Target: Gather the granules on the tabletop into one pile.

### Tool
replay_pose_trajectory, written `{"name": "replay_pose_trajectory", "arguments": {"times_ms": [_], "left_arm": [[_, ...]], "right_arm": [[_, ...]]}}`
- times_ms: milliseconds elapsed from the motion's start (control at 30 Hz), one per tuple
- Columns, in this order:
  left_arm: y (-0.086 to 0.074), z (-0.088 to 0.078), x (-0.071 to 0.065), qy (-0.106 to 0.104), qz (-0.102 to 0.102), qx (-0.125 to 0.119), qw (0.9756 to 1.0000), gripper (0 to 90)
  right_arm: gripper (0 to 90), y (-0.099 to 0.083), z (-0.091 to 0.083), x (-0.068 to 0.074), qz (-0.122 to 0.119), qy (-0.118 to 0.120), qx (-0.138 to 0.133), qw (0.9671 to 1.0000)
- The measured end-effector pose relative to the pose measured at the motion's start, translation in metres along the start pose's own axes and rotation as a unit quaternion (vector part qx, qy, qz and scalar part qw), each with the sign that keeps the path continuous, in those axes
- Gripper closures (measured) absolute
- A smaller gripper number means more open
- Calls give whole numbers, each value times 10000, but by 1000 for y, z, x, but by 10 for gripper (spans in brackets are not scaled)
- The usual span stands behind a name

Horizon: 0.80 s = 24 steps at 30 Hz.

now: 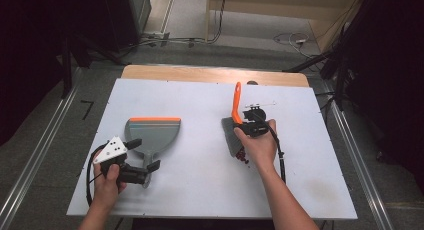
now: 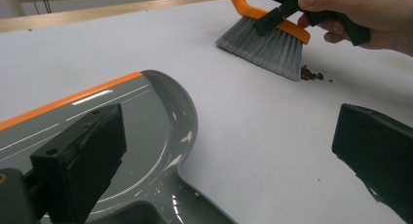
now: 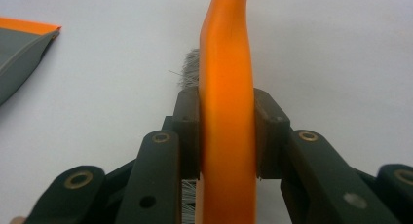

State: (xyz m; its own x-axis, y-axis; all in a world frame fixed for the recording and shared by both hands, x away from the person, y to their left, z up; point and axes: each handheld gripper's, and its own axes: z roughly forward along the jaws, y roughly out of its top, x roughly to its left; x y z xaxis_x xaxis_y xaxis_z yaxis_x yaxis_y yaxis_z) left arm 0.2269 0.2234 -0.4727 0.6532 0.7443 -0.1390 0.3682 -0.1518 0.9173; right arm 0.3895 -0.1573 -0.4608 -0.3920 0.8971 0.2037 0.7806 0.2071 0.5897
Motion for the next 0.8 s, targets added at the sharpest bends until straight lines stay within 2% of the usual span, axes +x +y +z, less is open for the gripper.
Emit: {"name": "replay_pose_trajectory", "arguments": {"times_ms": [167,200,300,467,500,567,633,700,800], "left_arm": [[0,0,0,-1,1,-6,10000,0],[0,0,0,2,0,4,10000,0],[0,1,0,-6,8,1,10000,0],[0,2,-1,-10,5,6,10000,0],[0,2,-1,-9,2,14,10000,0],[-1,3,-1,-8,-3,18,10000,0],[-1,3,0,-6,-8,17,10000,0],[-1,3,0,-4,-7,17,10000,0],[-1,3,0,-9,-1,22,10000,0]], "right_arm": [[674,-2,-2,-6,87,-2,-45,10000],[674,-2,-3,-7,112,43,-64,9999],[678,-2,-5,-6,43,382,-185,9991],[684,5,-20,-6,-224,617,-331,9973],[684,8,-24,-6,-310,729,-343,9963],[685,11,-34,-7,-636,828,-350,9939],[684,13,-45,-8,-1019,895,-329,9902],[685,13,-54,-9,-1432,966,-239,9847],[685,8,-67,-10,-2031,988,-39,9742]]}}
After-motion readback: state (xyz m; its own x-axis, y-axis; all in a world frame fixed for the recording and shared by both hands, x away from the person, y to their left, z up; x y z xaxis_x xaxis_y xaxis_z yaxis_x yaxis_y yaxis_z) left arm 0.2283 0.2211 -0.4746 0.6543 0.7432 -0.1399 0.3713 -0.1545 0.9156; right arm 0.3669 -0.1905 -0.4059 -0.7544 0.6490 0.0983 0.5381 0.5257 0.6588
